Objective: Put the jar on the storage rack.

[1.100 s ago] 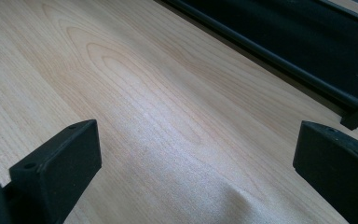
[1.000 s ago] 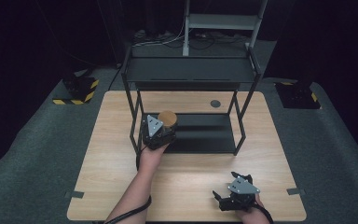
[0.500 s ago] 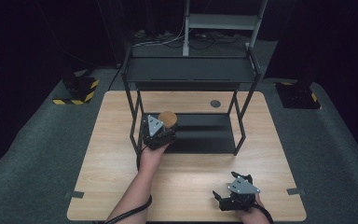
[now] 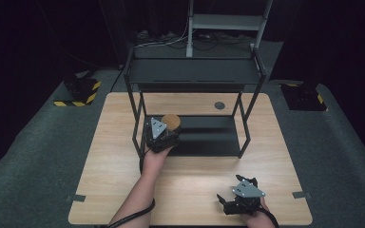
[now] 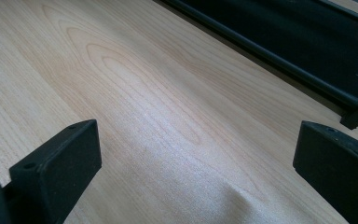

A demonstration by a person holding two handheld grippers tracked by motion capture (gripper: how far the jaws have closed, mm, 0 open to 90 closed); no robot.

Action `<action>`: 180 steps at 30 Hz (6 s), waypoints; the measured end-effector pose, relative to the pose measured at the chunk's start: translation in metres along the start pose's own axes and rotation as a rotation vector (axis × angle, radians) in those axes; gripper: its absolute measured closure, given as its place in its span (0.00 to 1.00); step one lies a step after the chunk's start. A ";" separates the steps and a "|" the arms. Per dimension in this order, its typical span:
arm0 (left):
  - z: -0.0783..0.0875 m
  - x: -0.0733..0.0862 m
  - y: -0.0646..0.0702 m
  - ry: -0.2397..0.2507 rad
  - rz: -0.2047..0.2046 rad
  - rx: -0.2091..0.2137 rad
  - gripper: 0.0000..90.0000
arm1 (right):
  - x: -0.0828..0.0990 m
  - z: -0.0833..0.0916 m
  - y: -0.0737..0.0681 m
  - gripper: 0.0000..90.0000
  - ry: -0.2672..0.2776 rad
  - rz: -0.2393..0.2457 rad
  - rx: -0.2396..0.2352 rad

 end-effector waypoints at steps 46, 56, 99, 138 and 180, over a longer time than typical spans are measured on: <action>-0.007 0.012 0.001 -0.023 0.015 -0.003 0.29 | 0.000 0.000 0.000 0.00 0.001 -0.003 -0.002; -0.006 0.013 0.002 -0.016 0.012 -0.004 0.29 | 0.000 0.000 0.000 0.00 0.000 -0.003 -0.003; -0.007 0.013 0.006 -0.026 0.016 0.013 0.27 | 0.000 0.000 0.000 0.00 -0.001 -0.001 -0.003; 0.000 0.007 0.004 -0.014 0.057 0.015 0.01 | 0.000 0.000 0.000 0.00 -0.004 0.000 -0.004; 0.027 0.002 0.007 0.010 0.035 0.034 0.01 | 0.000 0.000 -0.001 0.00 -0.005 0.005 -0.005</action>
Point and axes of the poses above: each handheld gripper's, and its own axes: z roughly backward along the jaws, x roughly out of its underside, y roughly to its right, the point moved 5 cm from there along -z, roughly forward along the jaws, and after that the axes turned 12 degrees about y, right-handed, at the moved point
